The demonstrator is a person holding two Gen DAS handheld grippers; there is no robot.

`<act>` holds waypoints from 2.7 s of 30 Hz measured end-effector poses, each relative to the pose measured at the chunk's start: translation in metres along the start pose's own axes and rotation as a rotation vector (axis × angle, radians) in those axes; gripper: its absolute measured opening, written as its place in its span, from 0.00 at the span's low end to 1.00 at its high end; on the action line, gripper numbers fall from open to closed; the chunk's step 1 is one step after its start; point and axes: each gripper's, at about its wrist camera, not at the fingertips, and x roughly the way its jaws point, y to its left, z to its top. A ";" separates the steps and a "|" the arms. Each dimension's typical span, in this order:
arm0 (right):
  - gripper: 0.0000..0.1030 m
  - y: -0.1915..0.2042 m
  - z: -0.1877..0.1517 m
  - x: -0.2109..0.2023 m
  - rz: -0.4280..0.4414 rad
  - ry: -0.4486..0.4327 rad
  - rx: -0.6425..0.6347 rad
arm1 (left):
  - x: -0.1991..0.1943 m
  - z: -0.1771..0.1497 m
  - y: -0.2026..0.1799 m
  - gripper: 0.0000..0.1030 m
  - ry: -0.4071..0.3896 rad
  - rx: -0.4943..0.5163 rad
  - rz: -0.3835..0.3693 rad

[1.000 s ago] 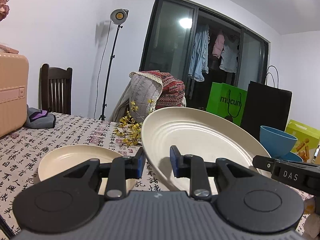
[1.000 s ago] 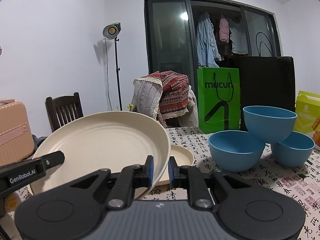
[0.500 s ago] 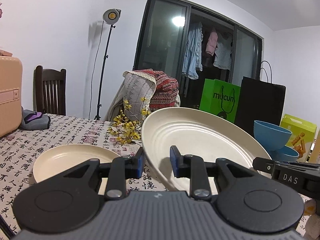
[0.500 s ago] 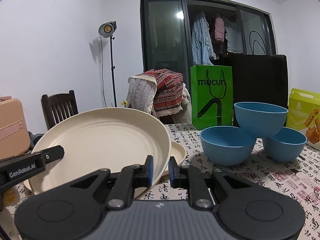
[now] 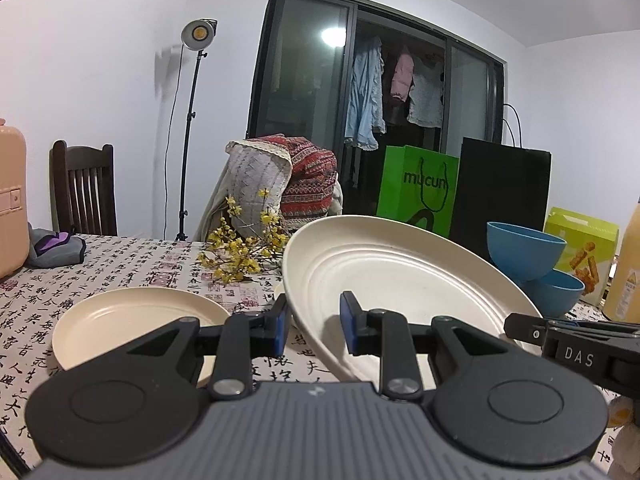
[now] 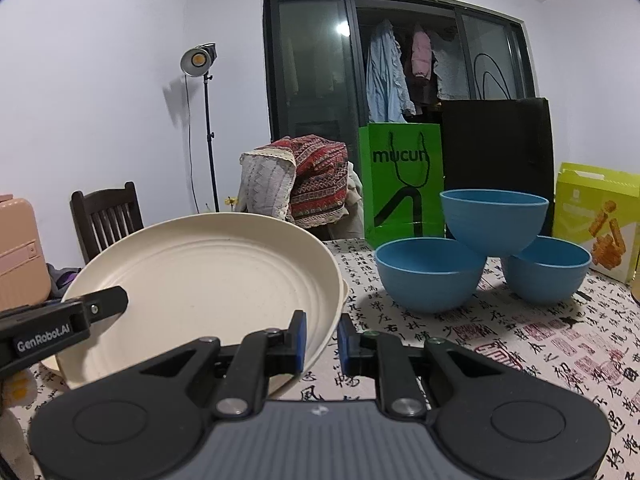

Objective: Organize plates and bowls

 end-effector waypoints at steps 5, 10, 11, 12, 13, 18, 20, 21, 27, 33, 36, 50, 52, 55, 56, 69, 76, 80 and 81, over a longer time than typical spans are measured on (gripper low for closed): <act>0.15 -0.009 -0.005 -0.001 -0.003 0.016 0.016 | 0.000 -0.001 -0.007 0.25 0.028 0.004 -0.001; 0.15 -0.015 -0.005 -0.005 0.004 0.019 0.031 | -0.004 -0.001 -0.016 0.25 0.027 0.017 0.011; 0.15 -0.016 -0.005 -0.006 0.004 0.019 0.033 | -0.005 -0.001 -0.017 0.25 0.027 0.020 0.013; 0.15 -0.017 -0.005 -0.006 0.004 0.018 0.036 | -0.006 -0.001 -0.018 0.25 0.028 0.021 0.015; 0.15 -0.019 -0.005 -0.006 0.005 0.018 0.039 | -0.007 -0.001 -0.020 0.25 0.029 0.022 0.017; 0.15 -0.021 -0.006 -0.010 0.009 0.020 0.045 | -0.010 -0.001 -0.023 0.25 0.034 0.022 0.021; 0.15 -0.020 -0.007 -0.012 0.010 0.021 0.046 | -0.012 -0.001 -0.025 0.25 0.034 0.021 0.025; 0.15 -0.021 -0.007 -0.012 0.011 0.022 0.047 | -0.013 -0.001 -0.025 0.25 0.036 0.019 0.026; 0.15 -0.024 -0.006 -0.019 0.014 0.015 0.047 | -0.019 0.000 -0.030 0.25 0.030 0.016 0.028; 0.15 -0.029 -0.004 -0.028 0.017 0.009 0.049 | -0.025 0.000 -0.034 0.25 0.025 0.021 0.028; 0.15 -0.030 -0.005 -0.031 0.018 0.008 0.049 | -0.025 0.000 -0.034 0.25 0.025 0.021 0.028; 0.15 -0.038 -0.009 -0.048 0.018 0.007 0.059 | -0.040 -0.004 -0.044 0.26 0.024 0.027 0.015; 0.15 -0.039 -0.010 -0.049 0.018 0.007 0.060 | -0.043 -0.005 -0.046 0.26 0.024 0.028 0.012; 0.15 -0.042 -0.011 -0.053 0.018 0.006 0.060 | -0.047 -0.006 -0.048 0.26 0.022 0.028 0.012; 0.15 -0.042 -0.011 -0.054 0.017 0.005 0.060 | -0.049 -0.007 -0.048 0.26 0.022 0.027 0.011; 0.15 -0.048 -0.013 -0.068 0.017 -0.002 0.052 | -0.062 -0.008 -0.054 0.26 0.021 0.013 0.008; 0.15 -0.051 -0.013 -0.075 0.015 -0.007 0.051 | -0.068 -0.010 -0.059 0.26 0.020 0.016 0.005; 0.15 -0.054 -0.015 -0.080 0.012 -0.009 0.052 | -0.072 -0.013 -0.063 0.26 0.021 0.017 0.002; 0.15 -0.055 -0.016 -0.081 0.011 -0.009 0.053 | -0.073 -0.014 -0.064 0.26 0.022 0.018 0.000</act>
